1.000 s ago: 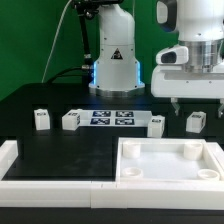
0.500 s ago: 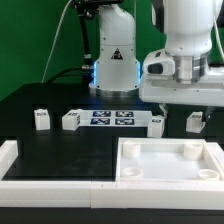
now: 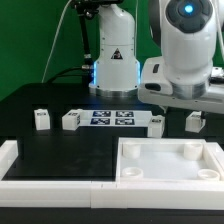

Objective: Assemble one leg

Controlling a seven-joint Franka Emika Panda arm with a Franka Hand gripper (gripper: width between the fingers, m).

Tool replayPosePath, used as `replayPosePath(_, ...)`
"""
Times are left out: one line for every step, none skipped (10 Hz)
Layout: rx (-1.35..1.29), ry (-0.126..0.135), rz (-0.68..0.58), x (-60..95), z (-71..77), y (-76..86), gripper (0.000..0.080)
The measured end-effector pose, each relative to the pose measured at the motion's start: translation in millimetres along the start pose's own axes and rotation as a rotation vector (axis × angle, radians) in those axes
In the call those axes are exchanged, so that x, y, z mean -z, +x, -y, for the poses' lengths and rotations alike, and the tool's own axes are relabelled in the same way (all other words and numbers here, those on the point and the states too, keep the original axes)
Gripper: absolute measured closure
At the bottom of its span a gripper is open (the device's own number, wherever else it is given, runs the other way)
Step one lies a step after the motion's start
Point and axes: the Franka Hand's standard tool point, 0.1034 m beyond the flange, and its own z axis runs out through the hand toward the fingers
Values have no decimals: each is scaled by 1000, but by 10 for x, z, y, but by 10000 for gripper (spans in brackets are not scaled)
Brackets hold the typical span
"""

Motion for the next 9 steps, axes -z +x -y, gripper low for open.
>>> replayPosePath(-1, 3, 33, 65, 15, 3, 150)
replayPosePath(1, 3, 37, 109, 35, -10, 150)
replayPosePath(2, 3, 30, 131, 65, -28, 150)
replayPosePath(-6, 0, 29, 119, 88, -39, 150)
replayPosePath(-6, 0, 30, 115, 81, -34, 150)
replayPosePath(-6, 0, 30, 115, 77, -32, 150)
replayPosePath(-7, 0, 30, 113, 77, -32, 150)
replayPosePath(-7, 0, 31, 112, 77, -32, 150)
replayPosePath(-17, 2, 28, 101, 83, -29, 150)
